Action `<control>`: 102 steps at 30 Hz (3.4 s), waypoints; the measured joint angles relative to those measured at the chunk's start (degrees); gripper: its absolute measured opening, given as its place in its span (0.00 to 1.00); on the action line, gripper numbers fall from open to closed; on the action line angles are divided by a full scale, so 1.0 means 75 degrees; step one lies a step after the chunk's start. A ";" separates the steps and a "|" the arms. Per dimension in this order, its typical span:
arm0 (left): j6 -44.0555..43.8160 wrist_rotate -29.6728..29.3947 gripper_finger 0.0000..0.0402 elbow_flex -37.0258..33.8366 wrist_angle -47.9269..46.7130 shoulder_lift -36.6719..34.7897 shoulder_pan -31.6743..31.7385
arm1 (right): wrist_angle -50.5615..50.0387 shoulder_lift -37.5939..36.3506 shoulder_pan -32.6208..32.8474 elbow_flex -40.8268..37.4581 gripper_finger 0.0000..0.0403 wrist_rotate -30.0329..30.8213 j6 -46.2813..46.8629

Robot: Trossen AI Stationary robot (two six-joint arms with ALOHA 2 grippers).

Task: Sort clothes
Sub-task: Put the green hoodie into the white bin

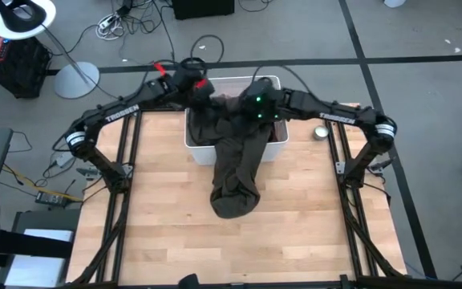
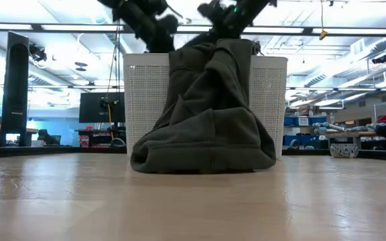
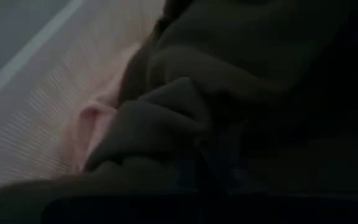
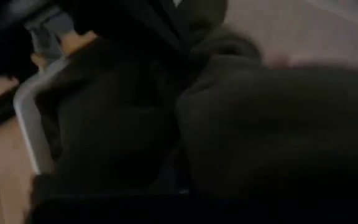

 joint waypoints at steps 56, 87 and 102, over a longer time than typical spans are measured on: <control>-0.2321 -0.1545 0.34 0.1128 -0.1964 -0.1510 -0.2030 | -0.2040 -0.2857 0.2074 -0.0775 0.40 0.0246 0.1499; -0.8610 -0.4115 0.33 -0.5024 0.3342 -0.1746 -0.6341 | 0.3170 -0.2831 0.5271 -0.6770 0.45 0.1916 0.5890; -0.8361 -0.3973 0.33 -0.6510 0.4439 -0.1687 -0.6274 | 0.5102 -0.2565 0.4516 -0.7697 0.71 0.2513 0.4575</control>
